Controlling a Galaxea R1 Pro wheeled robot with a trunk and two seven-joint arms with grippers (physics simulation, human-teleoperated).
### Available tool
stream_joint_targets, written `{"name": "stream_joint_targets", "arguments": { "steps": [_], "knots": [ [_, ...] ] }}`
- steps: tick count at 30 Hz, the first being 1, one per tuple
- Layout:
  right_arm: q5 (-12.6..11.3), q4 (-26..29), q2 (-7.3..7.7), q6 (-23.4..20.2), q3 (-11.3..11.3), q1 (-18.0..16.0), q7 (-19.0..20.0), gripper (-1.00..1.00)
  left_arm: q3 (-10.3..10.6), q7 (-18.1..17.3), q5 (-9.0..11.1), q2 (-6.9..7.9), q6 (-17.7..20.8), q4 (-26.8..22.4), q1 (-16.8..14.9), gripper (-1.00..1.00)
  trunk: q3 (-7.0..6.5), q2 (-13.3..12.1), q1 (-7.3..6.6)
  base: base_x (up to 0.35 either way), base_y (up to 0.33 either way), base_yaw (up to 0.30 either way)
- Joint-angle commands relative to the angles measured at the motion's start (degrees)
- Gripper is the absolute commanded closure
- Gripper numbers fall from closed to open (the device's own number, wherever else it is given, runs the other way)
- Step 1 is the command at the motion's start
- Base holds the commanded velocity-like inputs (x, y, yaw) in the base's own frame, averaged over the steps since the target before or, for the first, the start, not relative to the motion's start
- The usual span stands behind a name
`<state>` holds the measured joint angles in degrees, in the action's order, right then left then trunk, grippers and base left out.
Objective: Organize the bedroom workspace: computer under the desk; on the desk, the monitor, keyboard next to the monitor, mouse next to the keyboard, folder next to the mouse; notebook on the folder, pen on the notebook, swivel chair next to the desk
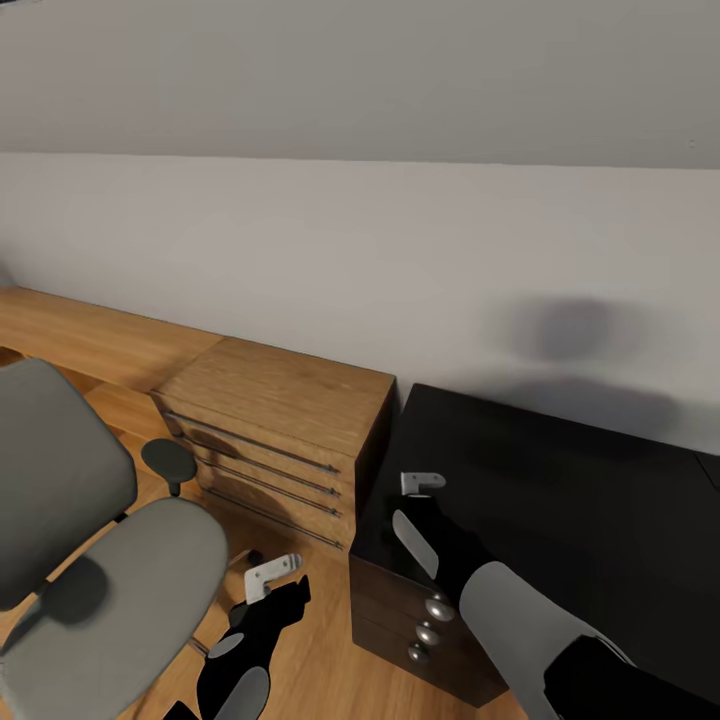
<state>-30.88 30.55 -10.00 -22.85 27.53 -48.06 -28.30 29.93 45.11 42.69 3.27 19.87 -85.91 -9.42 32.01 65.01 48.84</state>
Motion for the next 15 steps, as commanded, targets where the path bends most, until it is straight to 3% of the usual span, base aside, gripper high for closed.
{"name": "stream_joint_targets", "arguments": {
  "steps": [1,7,10,15],
  "knots": [
    [-0.9,-1.9,0.00,-0.5,0.1,0.0,-0.3,1.00,0.2,0.4,0.3,0.06,0.2,-0.1,-0.1,-1.00,-0.12,-0.4,-0.22,0.000,0.000,0.000],
    [-0.9,-0.6,0.00,-0.4,0.0,0.0,-0.4,1.00,0.3,0.5,0.2,0.07,0.2,-0.1,-0.1,-1.00,-1.20,-2.8,-1.54,-0.005,0.000,0.000],
    [-0.9,0.2,0.69,-0.4,0.0,0.0,-0.4,1.00,0.3,0.5,0.2,0.07,0.3,-0.1,-0.1,-1.00,-1.74,-4.0,-2.20,-0.212,-0.070,0.000],
    [-1.8,7.1,4.76,-0.4,-2.6,0.1,-0.3,1.00,0.3,0.5,0.1,0.07,0.2,-0.1,-0.1,-1.00,-2.63,-6.0,-3.29,-0.292,-0.123,0.000]
  ]
}}
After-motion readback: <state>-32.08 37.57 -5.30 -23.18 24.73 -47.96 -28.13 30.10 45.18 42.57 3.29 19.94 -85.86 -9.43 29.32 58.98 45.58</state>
